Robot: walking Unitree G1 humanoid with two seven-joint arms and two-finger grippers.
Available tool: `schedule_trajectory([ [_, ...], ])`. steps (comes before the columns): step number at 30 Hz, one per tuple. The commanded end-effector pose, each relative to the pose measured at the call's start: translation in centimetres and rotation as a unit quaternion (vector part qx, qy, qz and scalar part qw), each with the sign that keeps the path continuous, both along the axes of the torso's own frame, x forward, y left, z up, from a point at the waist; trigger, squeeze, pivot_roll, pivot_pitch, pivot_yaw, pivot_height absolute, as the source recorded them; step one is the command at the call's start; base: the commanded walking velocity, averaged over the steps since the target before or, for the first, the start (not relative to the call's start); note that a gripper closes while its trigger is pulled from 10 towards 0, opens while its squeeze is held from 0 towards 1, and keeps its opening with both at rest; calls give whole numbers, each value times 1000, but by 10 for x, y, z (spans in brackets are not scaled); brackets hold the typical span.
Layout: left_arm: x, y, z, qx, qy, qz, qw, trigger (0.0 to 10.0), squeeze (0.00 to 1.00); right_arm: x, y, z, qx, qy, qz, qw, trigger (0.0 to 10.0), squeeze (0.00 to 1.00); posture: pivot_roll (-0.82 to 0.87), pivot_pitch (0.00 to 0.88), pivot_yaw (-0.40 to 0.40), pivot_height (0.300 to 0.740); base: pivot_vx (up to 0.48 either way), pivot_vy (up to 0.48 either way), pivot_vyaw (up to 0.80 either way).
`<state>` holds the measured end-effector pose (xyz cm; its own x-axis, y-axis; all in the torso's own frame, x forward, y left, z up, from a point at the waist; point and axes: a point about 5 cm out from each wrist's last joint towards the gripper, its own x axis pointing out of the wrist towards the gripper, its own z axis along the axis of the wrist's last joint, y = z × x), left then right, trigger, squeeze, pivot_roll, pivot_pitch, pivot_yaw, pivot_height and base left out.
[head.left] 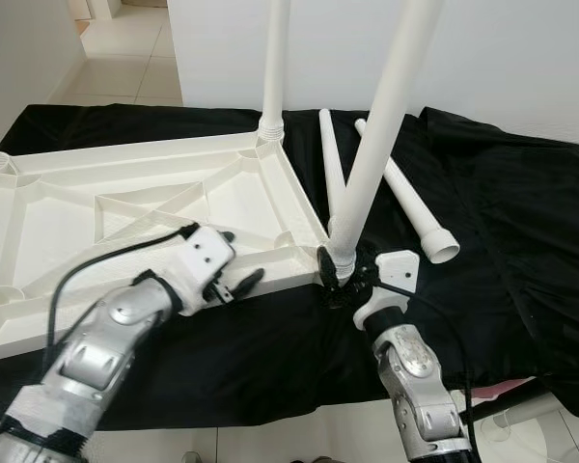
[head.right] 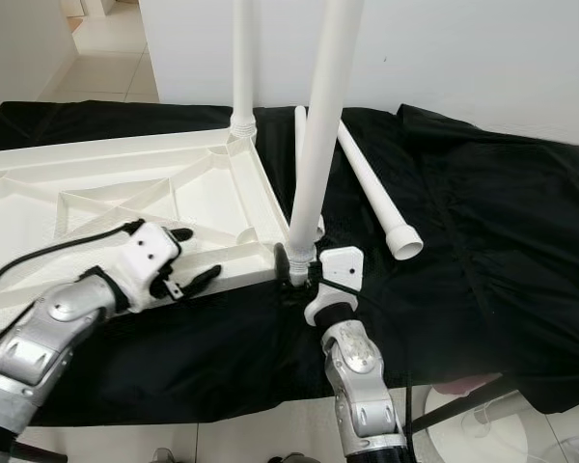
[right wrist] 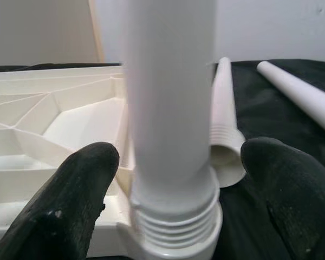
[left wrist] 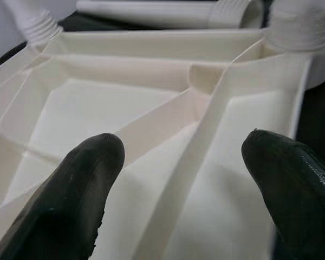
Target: Building children table
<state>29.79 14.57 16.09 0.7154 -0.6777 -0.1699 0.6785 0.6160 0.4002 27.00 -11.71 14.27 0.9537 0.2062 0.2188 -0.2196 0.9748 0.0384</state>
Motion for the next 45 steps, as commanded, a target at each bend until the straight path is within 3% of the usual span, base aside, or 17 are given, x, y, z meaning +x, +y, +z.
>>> schedule_trajectory([
  [1, 4, 6, -3, 10, 10, 19, 1000, 10000, 0, 1, -5, 0, 2, -3, -9, 1000, 10000, 0, -21, 92, -47, 740, 0, 0, 0],
  [7, 10, 11, -6, -1, 40, 44, 998, 10000, 0, 2, -6, 2, 3, -10, -16, 1000, 10000, 0, -22, 91, -40, 740, 0, 0, 0],
  [15, 20, 17, -16, 31, 56, 83, 995, 10000, 0, 2, -8, 1, 2, -10, -13, 1000, 10000, 0, -24, 88, -39, 740, 0, 0, 0],
  [19, 31, 28, -25, 49, 101, 135, 984, 10000, 0, 6, -10, 3, -1, -14, -17, 1000, 10000, 0, -27, 81, -38, 740, 0, 0, 0],
  [24, 34, 32, -25, 43, 117, 148, 981, 10000, 0, 8, -10, 4, -2, -15, -18, 1000, 10000, 0, -28, 79, -36, 740, 0, 0, 0],
  [25, 35, 34, -24, 28, 130, 157, 979, 7804, 0, 8, -10, 3, -3, -15, -19, 1000, 10000, 0, -28, 79, -36, 740, 0, 0, 0],
  [26, 36, 36, -23, 18, 140, 162, 977, 7804, 0, 8, -10, 3, -4, -14, -20, 1000, 10000, 0, -28, 79, -36, 740, 0, 0, 0],
  [27, 38, 37, -21, 11, 143, 170, 975, 5686, 0, 8, -10, 3, -5, -14, -20, 1000, 10000, 0, -28, 80, -34, 740, 0, 0, 0],
  [29, 39, 38, -20, 7, 143, 176, 974, 5294, 0, 9, -10, 3, -5, -14, -21, 1000, 10000, 0, -27, 79, -35, 740, 0, 0, 0],
  [30, 41, 39, -20, 6, 144, 181, 973, 2000, 0, 9, -10, 2, -5, -14, -21, 1000, 10000, 0, -26, 80, -35, 740, 0, 0, 0],
  [32, 42, 40, -20, 10, 143, 186, 972, 1686, 0, 9, -10, 2, -5, -13, -21, 1000, 10000, 0, -25, 80, -34, 740, 0, 0, 0],
  [33, 43, 41, -20, 12, 144, 189, 971, 0, 0, 10, -10, 2, -5, -13, -20, 1000, 10000, 0, -26, 81, -34, 740, 0, 0, 0],
  [45, 47, 39, -13, 1, 131, 198, 971, 0, 0, 11, -10, 3, -6, -14, -24, 1000, 10000, 0, -31, 80, -31, 740, 0, 0, 0],
])
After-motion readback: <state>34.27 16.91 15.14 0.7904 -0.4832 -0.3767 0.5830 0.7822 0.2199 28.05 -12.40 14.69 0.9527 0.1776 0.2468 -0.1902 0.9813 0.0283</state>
